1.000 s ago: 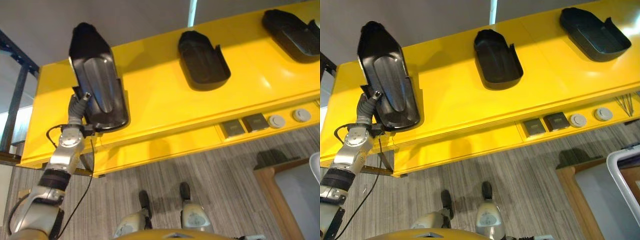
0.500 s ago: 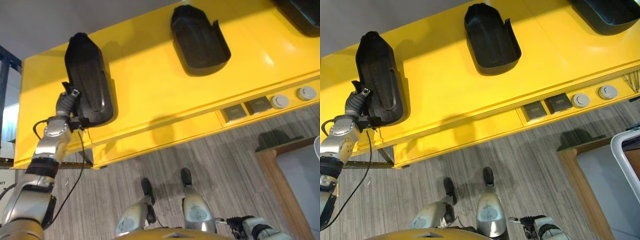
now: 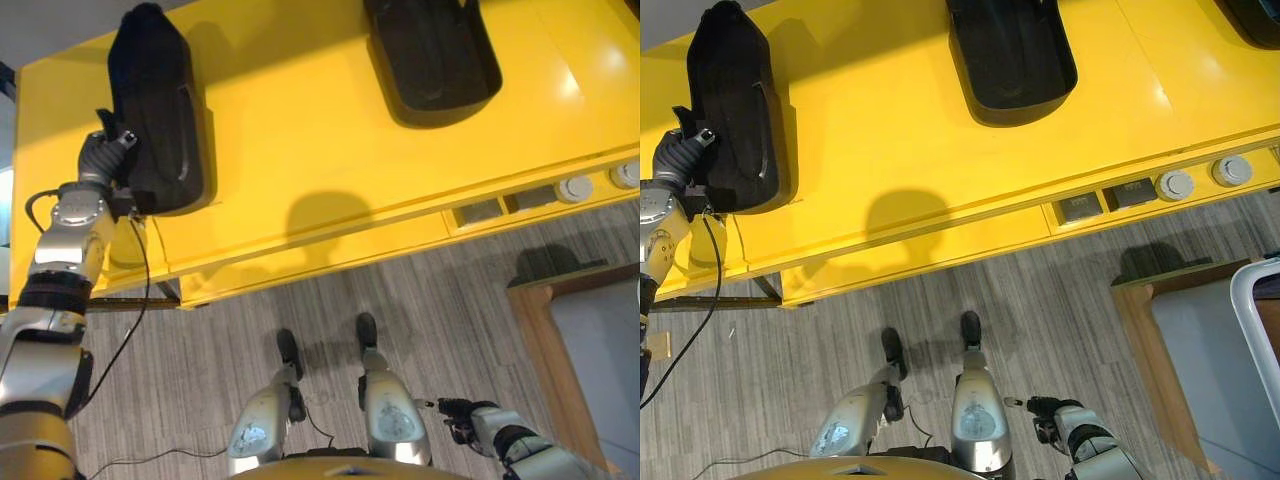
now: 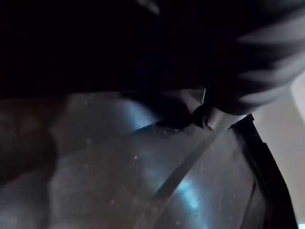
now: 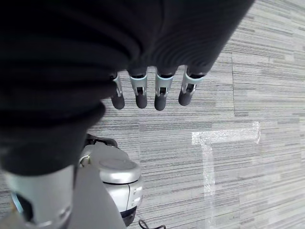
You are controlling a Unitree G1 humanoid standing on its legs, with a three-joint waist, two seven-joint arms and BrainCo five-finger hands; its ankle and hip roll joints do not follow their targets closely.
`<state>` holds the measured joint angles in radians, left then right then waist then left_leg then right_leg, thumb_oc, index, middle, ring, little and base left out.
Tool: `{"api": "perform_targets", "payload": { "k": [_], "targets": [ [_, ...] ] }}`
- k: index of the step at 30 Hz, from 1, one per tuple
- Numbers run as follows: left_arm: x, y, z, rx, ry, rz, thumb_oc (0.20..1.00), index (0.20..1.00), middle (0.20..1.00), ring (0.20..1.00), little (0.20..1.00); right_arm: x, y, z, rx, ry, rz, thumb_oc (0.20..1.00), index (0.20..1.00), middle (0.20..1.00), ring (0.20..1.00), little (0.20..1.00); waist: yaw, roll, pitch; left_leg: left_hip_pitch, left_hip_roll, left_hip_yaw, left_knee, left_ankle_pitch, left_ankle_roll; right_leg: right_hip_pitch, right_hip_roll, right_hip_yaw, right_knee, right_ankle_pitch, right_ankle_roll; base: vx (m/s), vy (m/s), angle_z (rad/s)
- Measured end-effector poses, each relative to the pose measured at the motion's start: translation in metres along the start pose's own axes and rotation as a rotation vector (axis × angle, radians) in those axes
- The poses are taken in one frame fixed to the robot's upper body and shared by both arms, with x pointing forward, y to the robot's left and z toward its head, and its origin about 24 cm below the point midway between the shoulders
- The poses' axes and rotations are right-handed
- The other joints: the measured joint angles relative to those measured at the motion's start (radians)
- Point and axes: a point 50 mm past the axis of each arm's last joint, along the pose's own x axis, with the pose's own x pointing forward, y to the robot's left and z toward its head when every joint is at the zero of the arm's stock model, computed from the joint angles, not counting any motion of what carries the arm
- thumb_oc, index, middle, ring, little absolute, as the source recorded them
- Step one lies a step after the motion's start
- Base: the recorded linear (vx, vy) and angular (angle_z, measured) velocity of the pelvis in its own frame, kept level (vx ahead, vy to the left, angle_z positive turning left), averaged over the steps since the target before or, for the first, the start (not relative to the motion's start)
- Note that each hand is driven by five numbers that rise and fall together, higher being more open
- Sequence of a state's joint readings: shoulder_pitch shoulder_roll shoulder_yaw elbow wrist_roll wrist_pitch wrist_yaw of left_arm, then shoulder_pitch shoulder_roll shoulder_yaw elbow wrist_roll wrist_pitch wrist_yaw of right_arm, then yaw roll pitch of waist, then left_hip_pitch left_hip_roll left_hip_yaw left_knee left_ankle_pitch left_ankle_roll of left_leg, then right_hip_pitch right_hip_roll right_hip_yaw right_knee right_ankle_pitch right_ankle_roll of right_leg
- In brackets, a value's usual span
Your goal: Move parts from the plastic box to the shelf.
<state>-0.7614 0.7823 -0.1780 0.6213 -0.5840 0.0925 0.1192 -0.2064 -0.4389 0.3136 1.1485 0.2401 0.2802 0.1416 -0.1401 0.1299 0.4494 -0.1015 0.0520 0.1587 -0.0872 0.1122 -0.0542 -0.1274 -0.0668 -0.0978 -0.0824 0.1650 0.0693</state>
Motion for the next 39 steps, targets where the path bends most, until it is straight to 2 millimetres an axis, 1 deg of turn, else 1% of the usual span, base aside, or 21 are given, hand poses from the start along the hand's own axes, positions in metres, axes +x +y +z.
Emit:
{"api": "perform_targets", "payload": {
  "k": [2, 6, 13, 17, 19, 20, 21, 23, 25, 26, 28, 29, 31, 32, 33, 34, 35, 36, 37, 38, 39],
  "targets": [
    [0.002, 0.000, 0.005, 0.024, 0.000, -0.008, 1.000, 1.000, 1.000, 1.000, 1.000, 0.000, 0.000, 0.001, 0.009, -0.003, 0.002, 1.000, 1.000, 1.000, 1.000, 1.000, 0.000, -0.005, 0.003, 0.000, 0.000, -0.001, 0.000, 0.000, 0.000, 0.001, 0.000, -0.001, 0.000, 0.000, 0.000, 0.00, 0.000, 0.00],
    [0.003, 0.001, 0.005, 0.029, 0.030, -0.023, 1.000, 1.000, 1.000, 1.000, 1.000, 0.000, 0.000, 0.001, 0.010, 0.002, 0.002, 1.000, 1.000, 1.000, 1.000, 1.000, -0.001, -0.005, 0.003, 0.007, 0.000, -0.001, 0.000, 0.001, 0.000, 0.008, -0.001, -0.002, 0.000, 0.005, 0.001, 0.00, 0.000, 0.00],
    [0.003, 0.001, -0.007, 0.020, 0.128, -0.012, 1.000, 1.000, 1.000, 1.000, 1.000, 0.000, 0.000, 0.003, 0.011, -0.001, 0.002, 1.000, 1.000, 1.000, 1.000, 1.000, -0.011, -0.007, 0.002, 0.045, 0.000, -0.006, 0.000, -0.001, 0.000, 0.050, -0.001, -0.016, 0.000, 0.002, 0.003, 0.01, -0.003, 0.02],
    [-0.002, -0.003, -0.025, -0.014, 0.182, 0.014, 1.000, 1.000, 1.000, 1.000, 1.000, 0.000, 0.001, 0.002, 0.013, 0.003, 0.006, 1.000, 1.000, 1.000, 1.000, 1.000, -0.014, -0.013, -0.028, 0.054, 0.002, -0.011, 0.000, -0.003, 0.000, 0.066, 0.000, -0.021, 0.000, -0.003, 0.000, 0.01, -0.004, 0.02],
    [-0.006, -0.010, -0.035, -0.033, 0.204, 0.015, 1.000, 1.000, 1.000, 1.000, 1.000, 0.001, 0.004, -0.001, 0.016, 0.012, 0.012, 1.000, 1.000, 1.000, 1.000, 1.000, -0.014, -0.016, -0.034, 0.087, 0.003, -0.018, 0.000, -0.004, 0.001, 0.097, 0.001, -0.024, 0.000, -0.005, -0.002, 0.03, -0.012, 0.08],
    [-0.009, -0.014, -0.041, -0.036, 0.219, 0.013, 1.000, 1.000, 1.000, 1.000, 1.000, 0.001, 0.006, -0.004, 0.017, 0.017, 0.018, 1.000, 1.000, 1.000, 1.000, 1.000, -0.012, -0.017, -0.050, 0.086, 0.004, -0.019, 0.000, -0.006, 0.000, 0.100, 0.001, -0.025, 0.000, -0.008, -0.003, 0.08, -0.024, 0.07],
    [-0.014, -0.018, -0.053, -0.033, 0.250, 0.008, 1.000, 1.000, 1.000, 1.000, 1.000, 0.003, 0.013, -0.008, 0.021, 0.028, 0.036, 1.000, 1.000, 1.000, 1.000, 1.000, -0.008, -0.022, -0.087, 0.090, 0.005, -0.020, 0.000, -0.009, -0.001, 0.103, 0.002, -0.026, 0.000, -0.011, -0.003, 0.06, -0.021, 0.01],
    [-0.019, -0.024, -0.065, 0.002, 0.294, 0.003, 1.000, 1.000, 1.000, 1.000, 1.000, 0.004, 0.023, -0.014, 0.025, 0.040, 0.060, 1.000, 1.000, 1.000, 1.000, 1.000, -0.002, -0.034, -0.107, 0.124, 0.007, -0.021, 0.000, -0.014, -0.004, 0.139, 0.004, -0.029, 0.000, -0.017, -0.004, 0.03, -0.006, 0.01],
    [-0.025, -0.028, -0.080, 0.023, 0.341, -0.006, 1.000, 1.000, 1.000, 1.000, 1.000, 0.005, 0.026, -0.022, 0.028, 0.060, 0.067, 1.000, 1.000, 1.000, 1.000, 1.000, 0.002, -0.043, -0.149, 0.132, 0.007, -0.020, 0.000, -0.027, 0.003, 0.150, 0.003, -0.027, 0.000, -0.031, -0.005, 0.04, -0.007, -0.01],
    [-0.029, -0.026, -0.088, 0.049, 0.368, 0.000, 1.000, 1.000, 1.000, 1.000, 1.000, 0.005, 0.028, -0.026, 0.030, 0.068, 0.072, 1.000, 1.000, 1.000, 1.000, 1.000, 0.002, -0.051, -0.177, 0.135, 0.008, -0.018, 0.000, -0.029, 0.004, 0.154, 0.004, -0.026, 0.000, -0.034, -0.006, 0.07, -0.009, 0.01],
    [-0.032, -0.024, -0.095, 0.096, 0.397, 0.021, 1.000, 1.000, 1.000, 1.000, 1.000, 0.005, 0.033, -0.033, 0.035, 0.088, 0.083, 1.000, 1.000, 1.000, 1.000, 1.000, 0.005, -0.064, -0.193, 0.157, 0.009, -0.019, 0.000, -0.032, 0.005, 0.179, 0.004, -0.030, 0.000, -0.039, -0.009, 0.06, -0.011, 0.07],
    [-0.033, -0.024, -0.096, 0.127, 0.406, 0.034, 1.000, 1.000, 1.000, 1.000, 1.000, 0.005, 0.036, -0.041, 0.038, 0.109, 0.090, 1.000, 1.000, 1.000, 1.000, 1.000, 0.010, -0.071, -0.223, 0.167, 0.010, -0.019, 0.000, -0.033, 0.006, 0.191, 0.003, -0.033, 0.000, -0.041, -0.006, 0.04, -0.010, 0.09],
    [-0.033, -0.023, -0.096, 0.143, 0.402, 0.057, 1.000, 1.000, 1.000, 1.000, 1.000, 0.005, 0.038, -0.054, 0.046, 0.149, 0.094, 1.000, 1.000, 1.000, 1.000, 1.000, 0.020, -0.075, -0.258, 0.180, 0.009, -0.019, 0.000, -0.038, 0.009, 0.204, 0.001, -0.041, 0.000, -0.045, -0.006, 0.00, -0.009, 0.06],
    [-0.032, -0.019, -0.090, 0.192, 0.368, 0.109, 1.000, 1.000, 1.000, 1.000, 1.000, 0.003, 0.039, -0.068, 0.053, 0.199, 0.100, 1.000, 1.000, 1.000, 1.000, 1.000, 0.024, -0.081, -0.295, 0.195, 0.008, -0.019, 0.000, -0.041, 0.012, 0.221, 0.000, -0.049, -0.001, -0.049, -0.005, 0.00, 0.000, 0.00],
    [-0.031, -0.013, -0.085, 0.218, 0.336, 0.156, 1.000, 1.000, 1.000, 1.000, 1.000, 0.003, 0.040, -0.075, 0.055, 0.217, 0.102, 1.000, 1.000, 1.000, 1.000, 1.000, 0.026, -0.084, -0.327, 0.196, 0.008, -0.019, 0.000, -0.042, 0.013, 0.221, 0.000, -0.049, -0.001, -0.050, -0.005, -0.02, -0.047, 0.04],
    [-0.028, -0.006, -0.078, 0.235, 0.295, 0.194, 1.000, 1.000, 1.000, 1.000, 1.000, 0.003, 0.040, -0.074, 0.054, 0.217, 0.103, 1.000, 1.000, 1.000, 1.000, 1.000, 0.026, -0.087, -0.332, 0.203, 0.008, -0.020, 0.000, -0.042, 0.013, 0.229, 0.000, -0.050, 0.000, -0.049, -0.005, -0.02, -0.050, 0.03],
    [-0.025, -0.004, -0.048, 0.268, 0.129, 0.205, 1.000, 1.000, 1.000, 1.000, 1.000, 0.003, 0.041, -0.075, 0.054, 0.221, 0.105, 1.000, 1.000, 1.000, 1.000, 1.000, 0.034, -0.101, -0.335, 0.220, 0.011, -0.021, -0.001, -0.043, 0.012, 0.249, 0.001, -0.053, 0.000, -0.050, -0.006, -0.01, -0.039, 0.10],
    [-0.025, -0.010, -0.020, 0.273, -0.028, 0.170, 1.000, 1.000, 1.000, 1.000, 1.000, 0.003, 0.043, -0.078, 0.056, 0.228, 0.110, 1.000, 1.000, 1.000, 1.000, 1.000, 0.041, -0.114, -0.340, 0.224, 0.013, -0.021, -0.001, -0.043, 0.011, 0.256, 0.003, -0.054, 0.000, -0.055, -0.007, -0.01, -0.017, 0.16],
    [-0.028, -0.018, 0.004, 0.275, -0.169, 0.136, 1.000, 1.000, 1.000, 1.000, 1.000, 0.002, 0.045, -0.082, 0.059, 0.232, 0.112, 1.000, 1.000, 1.000, 1.000, 1.000, 0.045, -0.125, -0.351, 0.223, 0.014, -0.020, -0.001, -0.043, 0.012, 0.257, 0.003, -0.055, -0.001, -0.062, -0.010, 0.00, -0.013, 0.16],
    [-0.034, -0.027, 0.022, 0.249, -0.286, 0.098, 1.000, 1.000, 1.000, 1.000, 1.000, 0.002, 0.046, -0.081, 0.061, 0.230, 0.114, 1.000, 1.000, 1.000, 1.000, 1.000, 0.061, -0.131, -0.359, 0.223, 0.014, -0.020, -0.001, -0.043, 0.011, 0.259, 0.003, -0.056, 0.000, -0.068, -0.007, 0.00, -0.005, 0.09],
    [-0.042, -0.037, 0.031, 0.203, -0.367, 0.060, 1.000, 1.000, 1.000, 1.000, 1.000, 0.002, 0.047, -0.082, 0.073, 0.234, 0.117, 1.000, 1.000, 1.000, 1.000, 1.000, 0.070, -0.134, -0.366, 0.223, 0.013, -0.021, -0.001, -0.043, 0.011, 0.259, 0.002, -0.056, 0.000, -0.069, -0.006, 0.01, -0.006, 0.05]
  ]
}}
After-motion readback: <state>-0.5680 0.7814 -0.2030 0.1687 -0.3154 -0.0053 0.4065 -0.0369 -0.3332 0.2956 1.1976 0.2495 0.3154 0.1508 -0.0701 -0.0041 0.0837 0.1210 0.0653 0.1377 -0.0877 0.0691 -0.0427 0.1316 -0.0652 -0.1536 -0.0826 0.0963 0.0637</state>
